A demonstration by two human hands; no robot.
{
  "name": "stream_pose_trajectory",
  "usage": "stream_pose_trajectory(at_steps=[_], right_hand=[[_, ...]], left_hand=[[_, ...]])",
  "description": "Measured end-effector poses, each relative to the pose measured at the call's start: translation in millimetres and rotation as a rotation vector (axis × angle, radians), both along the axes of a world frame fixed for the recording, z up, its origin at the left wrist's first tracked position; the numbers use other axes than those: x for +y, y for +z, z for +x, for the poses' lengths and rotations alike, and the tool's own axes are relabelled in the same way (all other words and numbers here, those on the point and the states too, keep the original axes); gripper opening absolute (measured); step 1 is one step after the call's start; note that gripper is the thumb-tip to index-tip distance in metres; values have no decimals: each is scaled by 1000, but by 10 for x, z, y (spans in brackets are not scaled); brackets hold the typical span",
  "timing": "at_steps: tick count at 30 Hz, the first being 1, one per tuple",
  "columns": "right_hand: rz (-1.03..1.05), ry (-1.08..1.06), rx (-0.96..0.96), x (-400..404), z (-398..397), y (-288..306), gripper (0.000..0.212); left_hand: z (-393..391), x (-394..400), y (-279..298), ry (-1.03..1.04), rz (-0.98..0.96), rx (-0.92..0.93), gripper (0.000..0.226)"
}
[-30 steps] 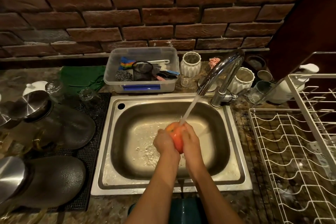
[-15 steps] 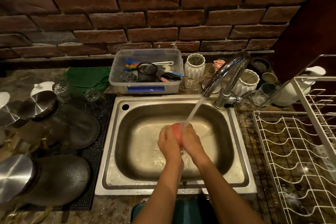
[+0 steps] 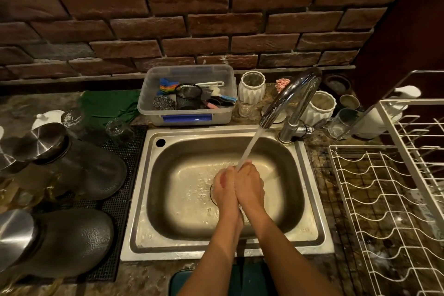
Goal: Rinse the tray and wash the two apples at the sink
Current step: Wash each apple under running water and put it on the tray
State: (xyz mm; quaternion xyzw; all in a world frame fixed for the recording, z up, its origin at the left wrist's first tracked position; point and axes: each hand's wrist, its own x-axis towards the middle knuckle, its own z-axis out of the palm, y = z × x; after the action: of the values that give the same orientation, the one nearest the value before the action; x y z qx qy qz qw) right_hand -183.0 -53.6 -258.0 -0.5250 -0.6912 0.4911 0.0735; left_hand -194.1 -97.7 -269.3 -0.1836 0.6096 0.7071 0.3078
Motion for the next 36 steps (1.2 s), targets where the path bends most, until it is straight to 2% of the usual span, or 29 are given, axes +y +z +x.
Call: stream_pose_trajectory(at_steps=[2,4,7,10,12,14,18,20,22,24,27,29,31,36], right_hand=[[-46,15,49,-15,70,-8,35],[-87,38,100,-17,144,-63,39],[-213,105,198,-33,212,-144,28],[-294,124,382,-29,239,-184,20],[-322,67,421,-13,206,-150,15],[-419,-49,387,6,154,-82,15],[-815,-215,204,114,108,22,27],[-961,-316,202,163,98,30,29],[-885,-355,224,178,74,-10,27],[-702,-318,256,142,62,-40,23],[-494,-239,376,56,139,-83,27],[-404,-170,423,18,224,-96,28],[-339,-118,447,0,277,-117,28],[-347,-54,452,36,283,-100,24]], left_hand=[[-62,13,24,24,-72,-35,23],[-105,17,66,106,-69,-153,29],[-123,3,107,216,-2,-338,32],[-109,-20,91,256,74,-410,30],[-53,-38,87,230,76,-351,32],[-1,-70,68,190,54,-216,28],[-29,-180,84,26,-13,100,25],[-24,-192,103,-27,-16,166,26],[-15,-149,157,-8,20,125,28],[-40,-79,182,35,-4,18,29],[-149,-50,154,19,-38,-258,34],[-225,-79,183,-73,0,-435,42],[-256,-68,185,-138,-8,-440,42],[-182,-38,113,15,-59,-215,28]])
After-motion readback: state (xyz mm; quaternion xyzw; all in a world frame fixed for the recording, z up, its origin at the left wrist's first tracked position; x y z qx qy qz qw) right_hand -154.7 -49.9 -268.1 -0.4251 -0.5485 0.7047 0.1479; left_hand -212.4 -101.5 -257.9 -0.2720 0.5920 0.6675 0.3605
